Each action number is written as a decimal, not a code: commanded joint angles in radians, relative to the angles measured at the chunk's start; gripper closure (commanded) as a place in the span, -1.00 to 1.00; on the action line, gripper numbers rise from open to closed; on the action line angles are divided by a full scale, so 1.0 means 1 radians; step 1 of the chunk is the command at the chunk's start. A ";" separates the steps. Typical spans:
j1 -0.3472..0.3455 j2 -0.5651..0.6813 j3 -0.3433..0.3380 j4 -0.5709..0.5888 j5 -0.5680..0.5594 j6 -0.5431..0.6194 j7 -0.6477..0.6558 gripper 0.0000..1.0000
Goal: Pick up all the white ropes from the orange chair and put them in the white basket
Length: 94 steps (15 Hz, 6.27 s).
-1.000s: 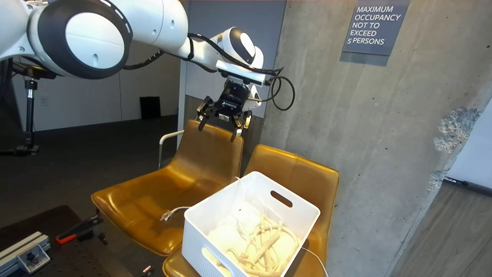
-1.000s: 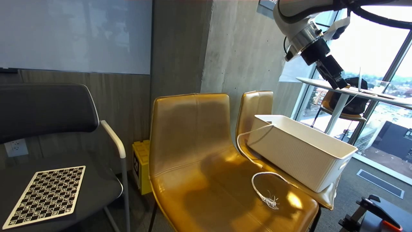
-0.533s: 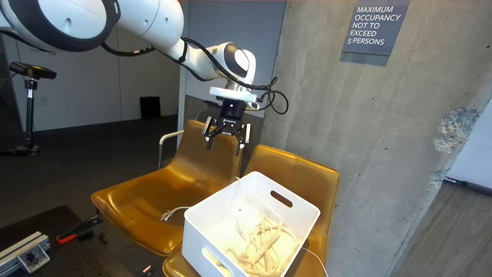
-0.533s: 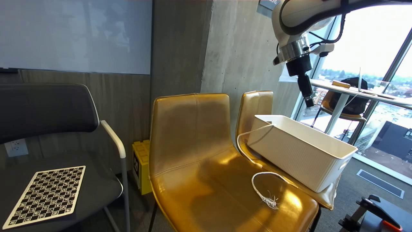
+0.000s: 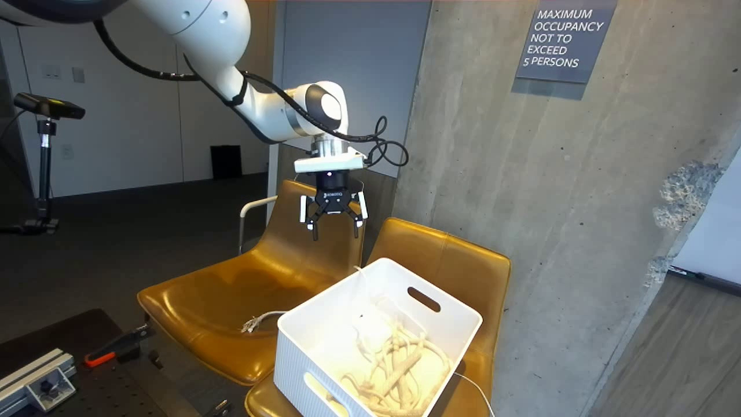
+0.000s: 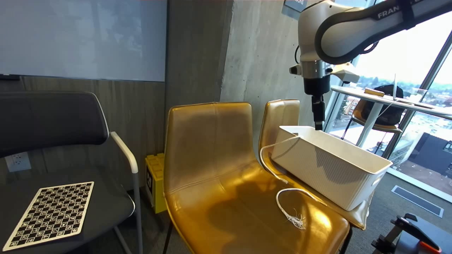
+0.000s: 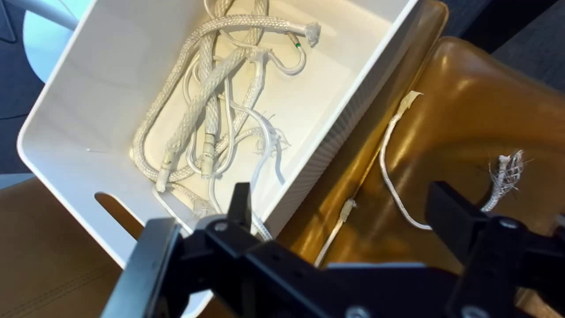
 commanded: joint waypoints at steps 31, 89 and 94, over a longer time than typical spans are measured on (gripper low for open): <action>0.131 -0.218 0.120 -0.371 -0.558 0.334 0.242 -1.00; -0.163 0.157 -0.014 0.599 -0.124 -0.115 -0.336 0.98; -0.275 0.094 0.000 0.535 -0.066 -0.106 -0.337 0.98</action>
